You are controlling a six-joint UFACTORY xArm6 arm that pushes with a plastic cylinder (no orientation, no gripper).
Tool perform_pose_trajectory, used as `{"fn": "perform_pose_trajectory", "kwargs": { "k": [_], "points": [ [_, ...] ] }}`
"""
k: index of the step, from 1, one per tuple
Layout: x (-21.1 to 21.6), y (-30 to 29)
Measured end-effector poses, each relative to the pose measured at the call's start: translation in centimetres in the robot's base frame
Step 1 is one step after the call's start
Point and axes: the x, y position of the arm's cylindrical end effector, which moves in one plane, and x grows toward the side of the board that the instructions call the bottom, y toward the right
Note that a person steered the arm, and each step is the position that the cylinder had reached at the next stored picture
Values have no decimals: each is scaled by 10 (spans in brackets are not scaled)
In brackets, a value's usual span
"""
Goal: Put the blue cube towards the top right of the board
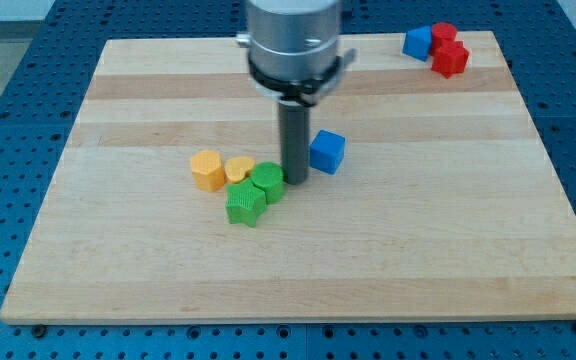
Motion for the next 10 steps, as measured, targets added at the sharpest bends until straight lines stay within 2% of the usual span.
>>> {"fn": "perform_pose_trajectory", "kwargs": {
  "k": [1, 2, 3, 4, 5, 6, 9, 10],
  "points": [
    [-34, -6],
    [-43, 4],
    [-36, 0],
    [-7, 0],
    [6, 24],
    [-13, 50],
    [-126, 143],
    [-137, 156]
  ]
}}
